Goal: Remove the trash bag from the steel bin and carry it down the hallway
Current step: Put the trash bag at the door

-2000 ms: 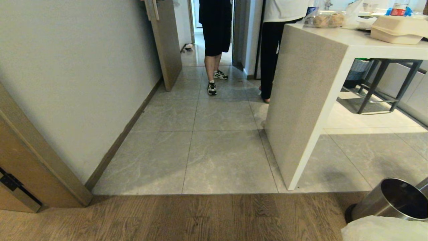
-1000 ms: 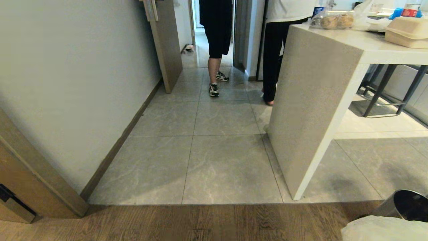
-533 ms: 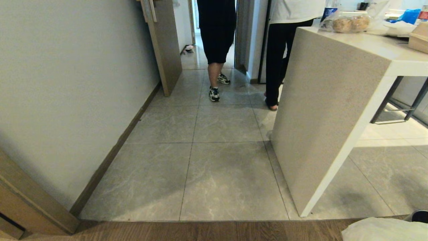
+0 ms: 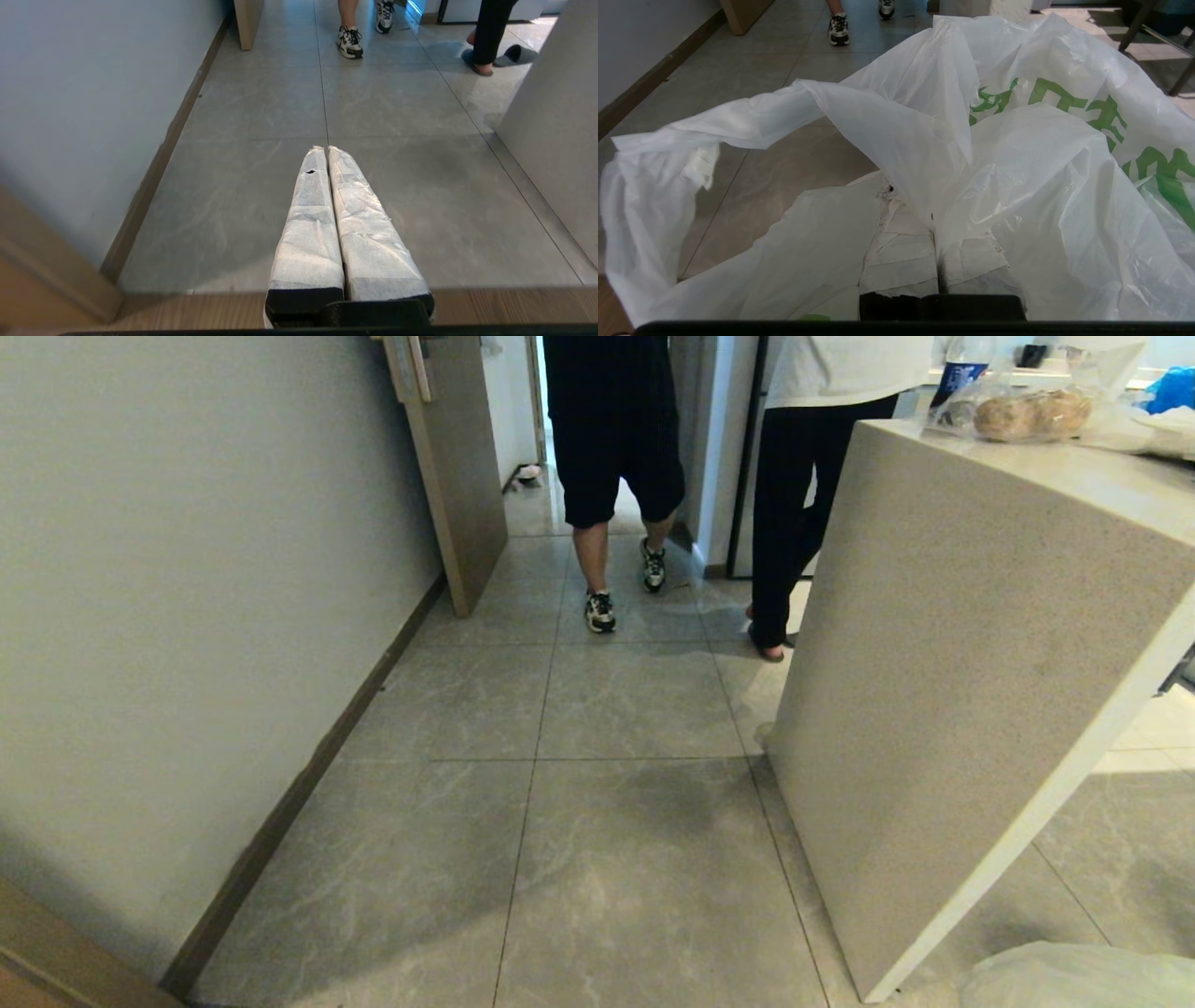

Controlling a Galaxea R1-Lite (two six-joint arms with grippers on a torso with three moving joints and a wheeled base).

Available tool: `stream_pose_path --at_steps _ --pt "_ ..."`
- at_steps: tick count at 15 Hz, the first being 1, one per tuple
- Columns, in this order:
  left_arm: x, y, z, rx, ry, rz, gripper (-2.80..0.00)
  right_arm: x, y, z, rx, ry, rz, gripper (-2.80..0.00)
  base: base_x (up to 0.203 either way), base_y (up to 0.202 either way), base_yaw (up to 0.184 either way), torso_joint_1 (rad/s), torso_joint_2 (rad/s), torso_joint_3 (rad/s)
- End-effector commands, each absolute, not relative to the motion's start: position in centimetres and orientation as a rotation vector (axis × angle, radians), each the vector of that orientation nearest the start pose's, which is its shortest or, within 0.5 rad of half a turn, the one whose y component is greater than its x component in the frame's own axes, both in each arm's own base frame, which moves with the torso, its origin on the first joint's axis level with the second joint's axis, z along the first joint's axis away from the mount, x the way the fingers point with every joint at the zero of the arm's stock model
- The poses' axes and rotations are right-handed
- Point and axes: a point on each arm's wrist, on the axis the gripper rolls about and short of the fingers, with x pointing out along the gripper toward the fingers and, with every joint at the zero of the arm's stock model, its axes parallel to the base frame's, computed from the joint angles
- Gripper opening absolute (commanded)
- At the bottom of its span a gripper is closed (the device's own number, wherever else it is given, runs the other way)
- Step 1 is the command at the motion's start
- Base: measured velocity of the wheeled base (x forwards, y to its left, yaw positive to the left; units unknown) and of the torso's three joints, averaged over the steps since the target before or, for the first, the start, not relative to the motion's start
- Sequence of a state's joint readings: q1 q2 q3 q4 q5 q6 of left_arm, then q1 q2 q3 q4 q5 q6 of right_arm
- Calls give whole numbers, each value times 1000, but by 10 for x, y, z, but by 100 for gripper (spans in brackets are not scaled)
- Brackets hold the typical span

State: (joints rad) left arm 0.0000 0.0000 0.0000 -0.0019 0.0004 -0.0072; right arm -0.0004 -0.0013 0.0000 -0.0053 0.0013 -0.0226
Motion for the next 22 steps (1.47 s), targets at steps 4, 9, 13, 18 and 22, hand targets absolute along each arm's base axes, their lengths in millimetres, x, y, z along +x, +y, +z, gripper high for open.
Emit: stream_pose_path --at_steps 4,9,13,18,22 --pt "-23 0 76 -8 0 2 -280 -23 0 76 -23 -6 1 -280 190 0 2 0 3 2" --pt "-23 0 76 -8 -1 1 -280 -23 0 76 -23 -6 1 -280 190 0 0 3 3 3" --pt "-23 0 76 -8 0 1 -280 -23 0 76 -23 -6 0 -280 190 0 2 1 -1 2" --pt "-23 0 76 -8 -2 0 -280 -23 0 76 -23 -6 1 -280 190 0 1 3 2 2" --pt "-23 0 76 -8 -2 2 -280 -23 0 76 -23 -6 1 -280 187 0 0 3 2 2"
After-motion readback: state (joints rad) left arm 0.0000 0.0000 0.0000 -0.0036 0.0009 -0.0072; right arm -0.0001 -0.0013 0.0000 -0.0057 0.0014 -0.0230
